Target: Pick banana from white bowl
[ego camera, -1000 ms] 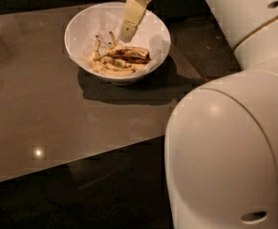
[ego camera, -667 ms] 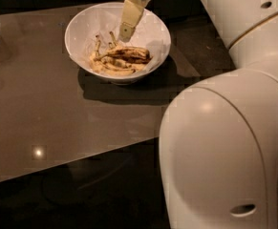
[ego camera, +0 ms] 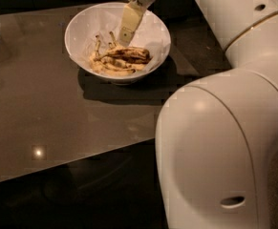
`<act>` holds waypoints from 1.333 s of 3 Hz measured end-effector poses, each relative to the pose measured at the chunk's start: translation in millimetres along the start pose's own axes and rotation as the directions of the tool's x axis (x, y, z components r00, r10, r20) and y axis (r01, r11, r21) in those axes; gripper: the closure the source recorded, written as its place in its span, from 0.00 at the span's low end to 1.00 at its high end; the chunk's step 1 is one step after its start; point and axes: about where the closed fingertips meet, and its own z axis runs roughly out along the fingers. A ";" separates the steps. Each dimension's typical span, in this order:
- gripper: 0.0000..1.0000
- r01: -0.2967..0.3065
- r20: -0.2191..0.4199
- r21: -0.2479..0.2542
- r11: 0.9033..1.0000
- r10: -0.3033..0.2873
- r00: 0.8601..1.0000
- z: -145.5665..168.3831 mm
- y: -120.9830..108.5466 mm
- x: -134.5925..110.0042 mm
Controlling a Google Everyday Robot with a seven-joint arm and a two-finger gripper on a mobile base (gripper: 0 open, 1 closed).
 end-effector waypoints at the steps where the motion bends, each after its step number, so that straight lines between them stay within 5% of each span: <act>1: 0.26 -0.012 -0.009 -0.024 1.000 0.012 1.000 12.0 -0.3 3.4; 4: 0.31 -0.016 -0.056 -0.074 0.997 0.011 0.998 44.3 2.3 5.1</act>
Offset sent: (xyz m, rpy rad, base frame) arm -0.0178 -0.0152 -0.0322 -0.0697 0.1674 -0.0008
